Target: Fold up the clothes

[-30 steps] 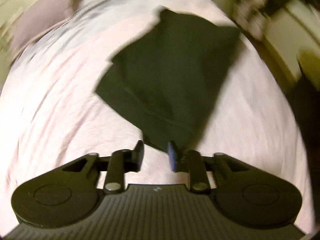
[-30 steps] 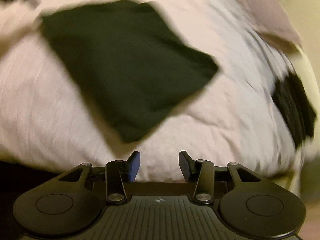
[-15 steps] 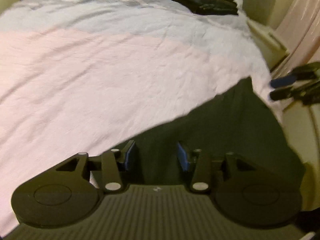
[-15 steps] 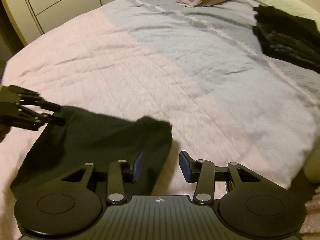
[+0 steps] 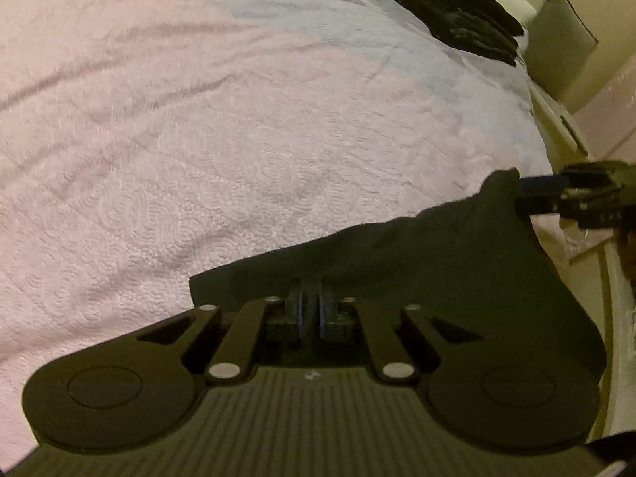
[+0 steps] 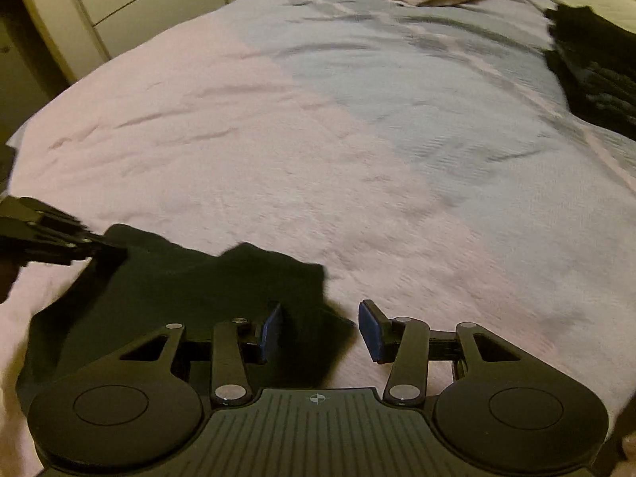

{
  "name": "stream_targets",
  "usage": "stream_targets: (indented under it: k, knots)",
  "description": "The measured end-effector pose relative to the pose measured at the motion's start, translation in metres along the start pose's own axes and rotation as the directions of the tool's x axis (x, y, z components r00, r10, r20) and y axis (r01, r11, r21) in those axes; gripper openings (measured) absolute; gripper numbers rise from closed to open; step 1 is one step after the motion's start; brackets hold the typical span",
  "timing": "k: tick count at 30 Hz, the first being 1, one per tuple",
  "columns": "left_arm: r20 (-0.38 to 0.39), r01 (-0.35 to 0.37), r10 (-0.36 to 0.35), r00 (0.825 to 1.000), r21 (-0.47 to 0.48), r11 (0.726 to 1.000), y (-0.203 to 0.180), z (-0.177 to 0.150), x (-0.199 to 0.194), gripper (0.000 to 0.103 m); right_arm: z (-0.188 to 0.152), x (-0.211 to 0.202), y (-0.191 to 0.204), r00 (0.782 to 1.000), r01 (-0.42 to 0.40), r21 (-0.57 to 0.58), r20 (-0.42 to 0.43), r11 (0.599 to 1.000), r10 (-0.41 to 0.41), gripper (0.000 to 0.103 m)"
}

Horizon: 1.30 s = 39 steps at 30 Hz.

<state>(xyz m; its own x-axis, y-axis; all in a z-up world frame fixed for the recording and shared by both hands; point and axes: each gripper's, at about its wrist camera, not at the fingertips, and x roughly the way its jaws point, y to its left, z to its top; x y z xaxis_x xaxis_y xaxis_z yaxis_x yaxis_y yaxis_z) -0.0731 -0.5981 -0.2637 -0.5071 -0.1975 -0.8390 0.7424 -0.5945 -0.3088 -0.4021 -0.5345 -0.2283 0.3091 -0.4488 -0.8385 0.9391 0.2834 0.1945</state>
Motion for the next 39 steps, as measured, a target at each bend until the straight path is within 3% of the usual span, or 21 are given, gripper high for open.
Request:
stream_targets:
  k: [3, 6, 12, 15, 17, 19, 20, 22, 25, 29, 32, 35, 39]
  knots:
    - [0.036, 0.009, -0.01, 0.999, 0.033, 0.999, -0.004, 0.005, -0.006, 0.005, 0.003, 0.012, -0.004, 0.999, -0.027, 0.039, -0.016, 0.999, 0.028, 0.046]
    - [0.033, 0.005, -0.007, 0.999, 0.052, 0.999, -0.003, 0.006, -0.006, 0.005, 0.002, 0.012, -0.017, 0.999, 0.009, 0.131, -0.05, 0.991, -0.002, 0.003]
    - [-0.022, -0.002, 0.002, 1.0, -0.018, 1.0, 0.009, 0.0, 0.017, 0.008, -0.019, 0.013, -0.048, 0.986, 0.135, 0.22, -0.124, 0.966, -0.11, 0.0]
    - [-0.009, -0.02, 0.019, 1.0, -0.029, 0.999, 0.01, 0.0, 0.003, 0.016, -0.018, -0.006, -0.046, 0.987, 0.156, 0.191, -0.07, 0.969, -0.145, 0.0]
    - [0.0, -0.032, 0.032, 0.999, -0.034, 0.999, 0.01, 0.0, -0.007, 0.018, -0.014, -0.021, -0.035, 0.989, 0.15, 0.153, -0.03, 0.977, -0.147, 0.01]
    - [0.026, -0.055, 0.055, 0.998, -0.005, 0.998, 0.005, -0.002, -0.024, 0.018, -0.011, -0.033, -0.015, 0.992, 0.123, 0.097, 0.012, 0.988, -0.124, 0.051]
    - [0.042, -0.059, 0.058, 0.997, 0.014, 0.998, 0.002, -0.004, -0.032, 0.018, -0.009, -0.036, -0.004, 0.995, 0.091, 0.065, 0.031, 0.994, -0.093, 0.054]
    - [0.059, -0.051, 0.048, 0.997, 0.05, 0.997, -0.006, -0.009, -0.042, 0.018, -0.006, -0.039, 0.02, 0.998, 0.028, -0.002, 0.059, 1.0, -0.028, 0.054]
    - [0.003, -0.032, 0.032, 0.999, 0.114, 0.993, -0.021, -0.019, -0.029, 0.018, -0.009, -0.023, 0.051, 0.998, -0.047, -0.115, 0.034, 0.992, 0.051, 0.054]
    - [-0.07, -0.076, 0.091, 0.993, 0.192, 0.978, -0.019, -0.039, 0.004, 0.013, -0.038, 0.015, 0.058, 0.989, -0.065, -0.18, -0.145, 0.981, 0.039, 0.054]
    - [-0.056, -0.124, 0.137, 0.989, 0.195, 0.973, -0.019, -0.038, -0.014, 0.007, -0.052, 0.0, 0.052, 0.991, -0.051, -0.17, -0.133, 0.984, 0.028, 0.054]
    - [0.008, -0.147, 0.148, 0.989, 0.205, 0.968, -0.027, -0.05, -0.055, 0.008, -0.058, -0.03, 0.054, 0.995, -0.023, -0.169, -0.099, 0.985, 0.007, 0.054]
    - [-0.042, -0.063, 0.074, 0.996, 0.221, 0.973, -0.047, -0.093, -0.081, 0.011, -0.088, -0.049, 0.073, 0.991, -0.078, -0.192, -0.126, 0.978, 0.054, 0.054]
